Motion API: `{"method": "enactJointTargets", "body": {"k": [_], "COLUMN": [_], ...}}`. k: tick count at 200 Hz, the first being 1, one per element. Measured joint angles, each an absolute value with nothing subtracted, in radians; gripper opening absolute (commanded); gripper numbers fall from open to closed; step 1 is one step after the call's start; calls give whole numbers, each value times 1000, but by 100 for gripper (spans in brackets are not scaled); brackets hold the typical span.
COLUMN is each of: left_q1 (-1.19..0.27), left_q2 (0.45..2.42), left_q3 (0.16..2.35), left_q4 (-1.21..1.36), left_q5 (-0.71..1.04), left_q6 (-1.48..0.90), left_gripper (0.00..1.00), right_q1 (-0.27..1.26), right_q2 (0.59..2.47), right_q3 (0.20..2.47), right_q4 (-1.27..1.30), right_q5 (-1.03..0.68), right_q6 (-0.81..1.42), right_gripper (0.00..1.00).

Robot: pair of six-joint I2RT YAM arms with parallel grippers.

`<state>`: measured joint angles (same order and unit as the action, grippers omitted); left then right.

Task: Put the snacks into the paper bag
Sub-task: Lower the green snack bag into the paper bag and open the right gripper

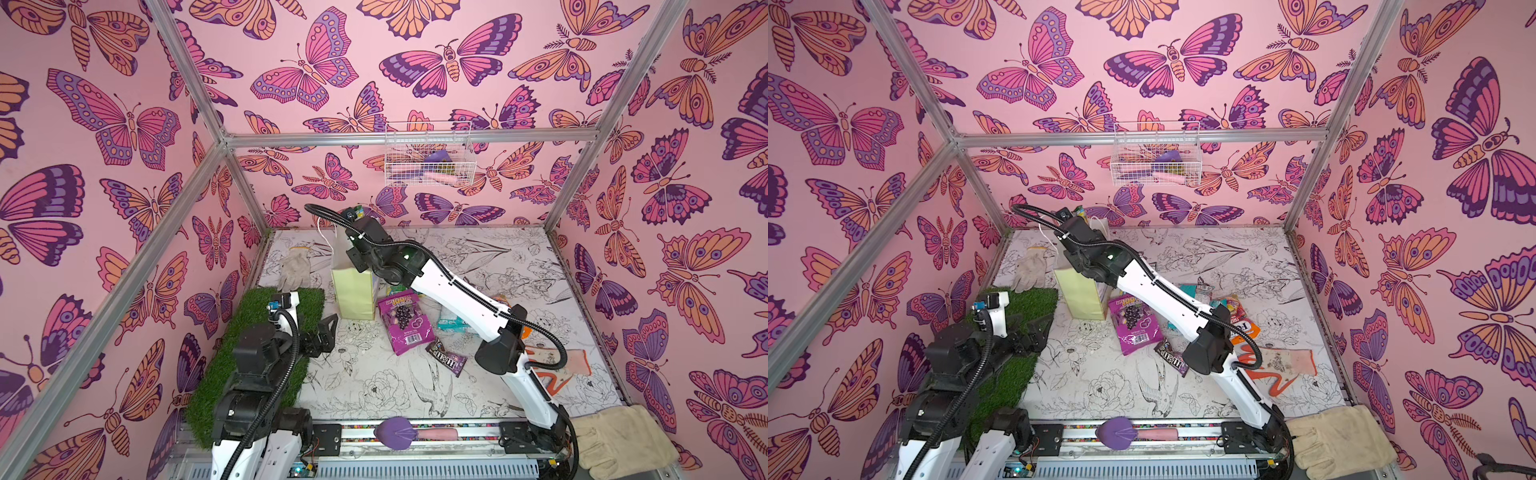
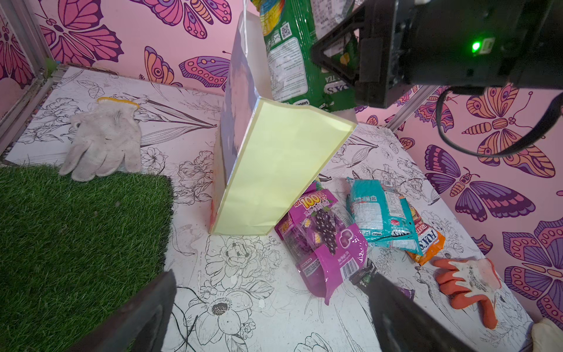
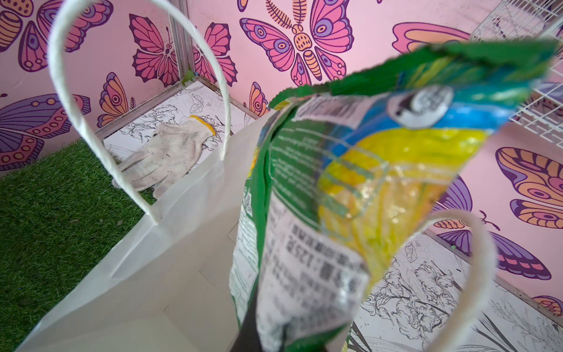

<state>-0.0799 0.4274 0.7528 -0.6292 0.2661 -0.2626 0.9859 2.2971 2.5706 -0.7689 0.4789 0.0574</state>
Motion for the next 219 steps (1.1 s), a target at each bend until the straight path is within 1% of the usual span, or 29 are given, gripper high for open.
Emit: {"method": "enactJointTargets", "body": {"k": [133,219], "left_q1": [-80,-80], "left_q2": [427,427], "left_q3": [753,752], "left_q4": [-629,-630], "left_q5": [266,266], "left_q6": [-263,-263], "left_gripper": [100,100], "right_q1": [986,985], "right_q2": [2309,2310], "right_q3": [2571,2571], "right_q4": [-774,-776], "right_q5": [478,478], "right_q6": [81,82], "right_gripper": [8,11]}}
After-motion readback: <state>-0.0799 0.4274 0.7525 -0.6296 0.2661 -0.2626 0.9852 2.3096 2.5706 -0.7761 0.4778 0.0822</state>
